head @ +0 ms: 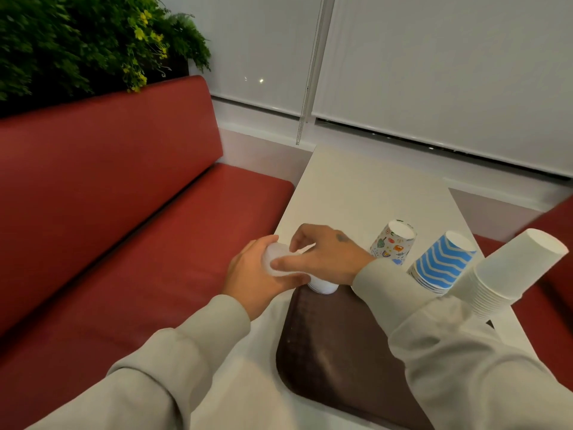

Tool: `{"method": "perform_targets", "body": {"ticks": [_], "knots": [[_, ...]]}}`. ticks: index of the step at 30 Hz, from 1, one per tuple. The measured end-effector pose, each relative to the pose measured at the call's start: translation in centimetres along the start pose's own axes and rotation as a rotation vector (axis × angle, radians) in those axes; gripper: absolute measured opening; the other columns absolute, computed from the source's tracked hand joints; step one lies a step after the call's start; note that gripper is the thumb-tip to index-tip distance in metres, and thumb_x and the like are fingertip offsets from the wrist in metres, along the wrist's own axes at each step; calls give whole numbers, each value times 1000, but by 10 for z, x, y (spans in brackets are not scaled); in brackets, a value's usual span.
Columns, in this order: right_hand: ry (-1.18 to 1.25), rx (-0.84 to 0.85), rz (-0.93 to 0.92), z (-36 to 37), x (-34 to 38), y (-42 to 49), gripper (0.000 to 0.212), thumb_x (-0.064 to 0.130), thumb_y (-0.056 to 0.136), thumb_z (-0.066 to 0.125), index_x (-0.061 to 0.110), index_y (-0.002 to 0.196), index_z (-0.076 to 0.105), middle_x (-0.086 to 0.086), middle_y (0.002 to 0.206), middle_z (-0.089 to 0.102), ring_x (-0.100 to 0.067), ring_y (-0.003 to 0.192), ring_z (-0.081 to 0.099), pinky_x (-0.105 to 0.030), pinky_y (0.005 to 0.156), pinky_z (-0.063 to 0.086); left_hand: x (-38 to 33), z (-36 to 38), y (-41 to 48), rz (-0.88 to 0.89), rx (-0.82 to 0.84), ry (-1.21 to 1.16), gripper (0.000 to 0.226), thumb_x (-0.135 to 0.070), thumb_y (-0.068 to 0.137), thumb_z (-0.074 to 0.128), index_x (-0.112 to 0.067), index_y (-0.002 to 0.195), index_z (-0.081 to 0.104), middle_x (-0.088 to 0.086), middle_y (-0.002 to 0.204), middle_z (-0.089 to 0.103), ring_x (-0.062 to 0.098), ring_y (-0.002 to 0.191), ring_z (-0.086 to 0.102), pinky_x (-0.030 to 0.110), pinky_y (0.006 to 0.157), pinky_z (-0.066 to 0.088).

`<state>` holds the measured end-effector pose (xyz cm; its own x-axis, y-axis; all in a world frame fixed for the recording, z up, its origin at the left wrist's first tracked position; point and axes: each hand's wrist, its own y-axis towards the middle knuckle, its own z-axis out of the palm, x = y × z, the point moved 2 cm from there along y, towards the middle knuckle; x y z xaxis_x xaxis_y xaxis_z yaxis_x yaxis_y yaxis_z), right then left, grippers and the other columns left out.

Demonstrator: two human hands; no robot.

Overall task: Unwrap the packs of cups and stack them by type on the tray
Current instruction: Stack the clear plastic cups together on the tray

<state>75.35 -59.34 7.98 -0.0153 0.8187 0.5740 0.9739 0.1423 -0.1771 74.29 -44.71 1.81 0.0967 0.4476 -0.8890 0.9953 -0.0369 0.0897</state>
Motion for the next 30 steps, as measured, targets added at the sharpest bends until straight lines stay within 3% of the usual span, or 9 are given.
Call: {"method": "perform_targets", "body": {"ticks": [5,7,10,15,17,22,26,30], "knots": [[-29,-16,7,1,11,-10,41,52,74,76,27,102,61,7,116,58,-16,104,55,-23,70,42,-8,-4,-5,18,14,-8,88,-41,60,90,-29,138,51,-10,129,56,17,117,52,35,97,51],[-7,-10,6,-1,13,-12,40,49,77,75,26,106,60,7,118,57,-16,105,54,-17,66,37,-8,-5,-6,11,28,-11,92,-43,60,91,-30,140,48,-11,131,55,15,115,51,32,95,50],[38,-17,25,-3,12,-12,37,48,78,74,27,105,60,7,114,60,-14,98,57,-23,70,42,-7,-6,-6,15,24,-12,89,-42,62,90,-29,139,48,-12,128,57,14,112,55,23,87,49],[117,-61,68,-8,1,-5,33,53,69,74,31,90,61,7,99,67,-16,92,66,-36,84,54,-3,-4,-7,34,23,-34,77,-40,63,90,-33,131,53,-14,120,60,12,106,59,22,83,54],[135,-111,77,-17,-4,-2,33,52,69,75,32,91,61,7,102,66,-15,97,64,-34,81,52,1,-4,-6,28,8,4,85,-45,63,89,-30,137,51,-13,128,56,11,111,53,28,92,50],[112,-327,104,-43,-21,7,39,46,74,75,27,104,57,3,114,56,-20,102,55,-27,66,43,10,-1,-3,10,-3,29,87,-43,67,88,-28,142,46,-12,138,51,4,109,37,21,92,33],[-10,-371,166,-46,-38,20,46,44,75,74,22,110,54,-2,117,53,-25,103,53,-34,78,47,18,2,1,-12,-6,38,88,-43,66,89,-26,141,48,-10,137,53,5,110,40,21,93,36],[-103,-336,217,-37,-53,28,48,45,79,72,20,114,52,-3,114,52,-25,101,52,-34,78,44,23,5,3,-30,1,39,88,-44,66,88,-26,142,48,-10,136,53,7,111,41,25,95,38]]}}
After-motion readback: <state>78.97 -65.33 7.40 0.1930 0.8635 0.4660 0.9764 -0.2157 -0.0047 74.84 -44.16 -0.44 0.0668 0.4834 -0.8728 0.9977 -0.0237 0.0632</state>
